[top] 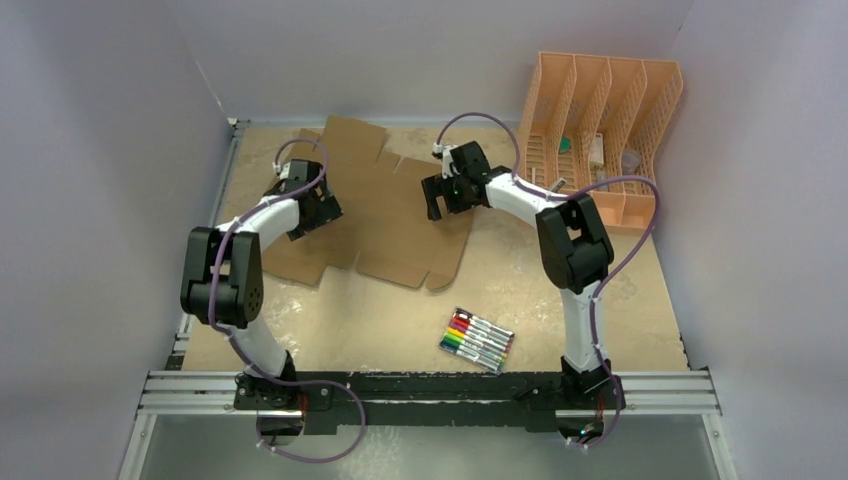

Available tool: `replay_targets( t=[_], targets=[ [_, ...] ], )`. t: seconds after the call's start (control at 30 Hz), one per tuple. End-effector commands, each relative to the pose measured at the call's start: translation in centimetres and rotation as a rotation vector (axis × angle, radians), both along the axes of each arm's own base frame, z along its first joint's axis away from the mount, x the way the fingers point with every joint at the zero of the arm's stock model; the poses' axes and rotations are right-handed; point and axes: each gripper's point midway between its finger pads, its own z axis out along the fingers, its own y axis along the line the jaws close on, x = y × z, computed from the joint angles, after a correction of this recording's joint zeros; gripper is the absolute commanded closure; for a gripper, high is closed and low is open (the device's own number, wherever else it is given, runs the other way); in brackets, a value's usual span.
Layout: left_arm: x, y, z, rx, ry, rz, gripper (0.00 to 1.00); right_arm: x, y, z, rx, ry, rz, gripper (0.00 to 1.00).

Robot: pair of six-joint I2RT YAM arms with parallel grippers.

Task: Fold the paper box

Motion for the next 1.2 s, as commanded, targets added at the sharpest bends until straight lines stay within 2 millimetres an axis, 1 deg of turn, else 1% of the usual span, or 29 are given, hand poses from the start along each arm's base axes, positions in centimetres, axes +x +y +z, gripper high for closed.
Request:
replay_targets(
  t=[0.0, 0.03, 0.1, 0.17, 0.23, 0.33, 0.4, 0.47, 0.53, 0.57, 0.63, 0.67, 0.73, 0.8, 0.87, 0.97, 1.0, 1.07, 1.13, 1.17],
  targets=[
    [2.8, -0.1, -0.9, 0.008, 0.002, -0.040, 0.14, -3.2, 1.3, 0.8, 0.046, 0.057, 0.003, 0.03],
    [2.9, 0.0, -1.5, 0.021, 0.023, -0.046, 0.14, -4.4, 1.7, 0.5, 0.050, 0.079, 0.010, 0.03],
    [3.8, 0.4, -2.0, 0.050, 0.038, -0.059, 0.15, -7.1, 2.5, -0.2, 0.058, 0.123, 0.036, 0.03],
    [4.3, 1.0, -2.6, 0.091, 0.055, -0.061, 0.15, -10.1, 3.4, -0.6, 0.048, 0.157, 0.071, 0.04],
    [4.9, 1.2, -3.2, 0.116, 0.074, -0.075, 0.15, -13.2, 4.4, -0.8, 0.038, 0.197, 0.110, 0.04],
    [5.9, 0.9, -3.8, 0.118, 0.092, -0.103, 0.15, -17.8, 6.6, -0.2, 0.076, 0.257, 0.205, 0.04],
    [6.6, 0.5, -4.1, 0.106, 0.090, -0.123, 0.15, -20.7, 8.8, 0.9, 0.109, 0.283, 0.306, 0.05],
    [7.2, 0.2, -4.2, 0.104, 0.086, -0.144, 0.16, -23.2, 10.8, 1.8, 0.105, 0.284, 0.420, 0.05],
    [7.7, 0.3, -4.2, 0.113, 0.081, -0.154, 0.16, -24.5, 12.3, 2.1, 0.072, 0.270, 0.494, 0.05],
    [7.8, 0.3, -4.2, 0.118, 0.081, -0.159, 0.17, -24.8, 12.9, 2.2, 0.066, 0.273, 0.511, 0.05],
    [8.1, 0.2, -3.7, 0.119, 0.066, -0.167, 0.17, -25.0, 13.5, 2.8, 0.075, 0.277, 0.529, 0.06],
    [8.3, -0.1, -3.0, 0.116, 0.049, -0.173, 0.18, -25.1, 13.4, 3.4, 0.084, 0.282, 0.517, 0.06],
    [8.5, -1.0, -2.0, 0.129, 0.027, -0.196, 0.18, -23.5, 12.6, 4.8, 0.083, 0.212, 0.459, 0.04],
    [8.5, -2.3, -0.5, 0.153, -0.004, -0.227, 0.18, -21.0, 10.9, 6.3, 0.079, 0.146, 0.384, 0.02],
    [8.6, -4.1, 0.9, 0.165, -0.037, -0.260, 0.18, -18.3, 8.3, 7.8, 0.084, 0.097, 0.299, 0.02],
    [8.7, -6.6, 3.0, 0.162, -0.087, -0.275, 0.18, -13.7, 3.9, 8.9, 0.084, 0.023, 0.156, 0.01],
    [8.6, -7.1, 3.5, 0.148, -0.096, -0.267, 0.18, -12.1, 2.7, 9.3, 0.091, 0.006, 0.120, 0.01],
    [8.3, -7.6, 4.6, 0.106, -0.116, -0.246, 0.18, -8.9, 0.4, 9.8, 0.098, -0.034, 0.053, 0.01],
    [7.8, -7.4, 5.5, 0.091, -0.131, -0.215, 0.18, -5.2, -2.2, 9.6, 0.095, -0.063, -0.017, 0.01],
    [7.4, -7.0, 6.0, 0.089, -0.131, -0.198, 0.17, -3.6, -2.9, 9.7, 0.096, -0.075, -0.036, 0.01]
  ],
)
